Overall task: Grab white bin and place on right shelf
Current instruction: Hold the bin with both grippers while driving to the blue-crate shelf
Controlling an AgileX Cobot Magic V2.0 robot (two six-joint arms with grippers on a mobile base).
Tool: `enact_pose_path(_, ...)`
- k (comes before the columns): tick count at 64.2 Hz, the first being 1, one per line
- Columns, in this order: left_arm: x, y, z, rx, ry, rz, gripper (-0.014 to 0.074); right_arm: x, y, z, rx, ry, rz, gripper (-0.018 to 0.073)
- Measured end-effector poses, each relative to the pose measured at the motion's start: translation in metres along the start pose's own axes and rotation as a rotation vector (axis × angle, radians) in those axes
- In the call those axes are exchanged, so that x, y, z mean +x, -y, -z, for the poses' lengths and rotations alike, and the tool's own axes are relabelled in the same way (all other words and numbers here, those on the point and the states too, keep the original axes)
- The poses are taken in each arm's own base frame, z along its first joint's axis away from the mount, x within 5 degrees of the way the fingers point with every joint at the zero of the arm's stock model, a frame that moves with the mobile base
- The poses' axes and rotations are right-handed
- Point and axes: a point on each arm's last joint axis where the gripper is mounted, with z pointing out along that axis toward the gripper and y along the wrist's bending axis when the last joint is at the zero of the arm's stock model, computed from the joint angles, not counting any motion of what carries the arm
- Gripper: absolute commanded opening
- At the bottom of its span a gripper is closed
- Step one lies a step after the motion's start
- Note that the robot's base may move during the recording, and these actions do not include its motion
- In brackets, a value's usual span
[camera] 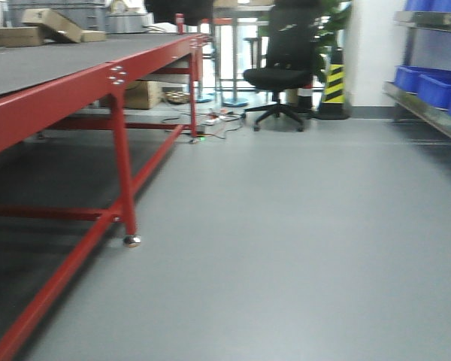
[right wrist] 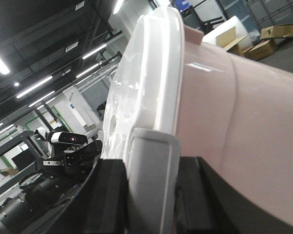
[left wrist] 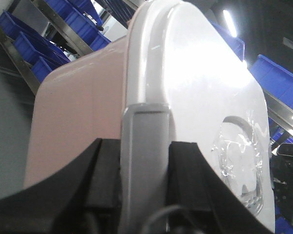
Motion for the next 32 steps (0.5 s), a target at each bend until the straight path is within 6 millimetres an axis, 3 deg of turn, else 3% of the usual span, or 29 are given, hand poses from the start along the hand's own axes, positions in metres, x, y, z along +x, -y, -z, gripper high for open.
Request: enact_pose_path(32,0.0000,0.0000,0.0000,0.000,0.000,0.000,-0.0086,0.0000,0.0000,0.0000,0.000,0.000,0.000,0.0235)
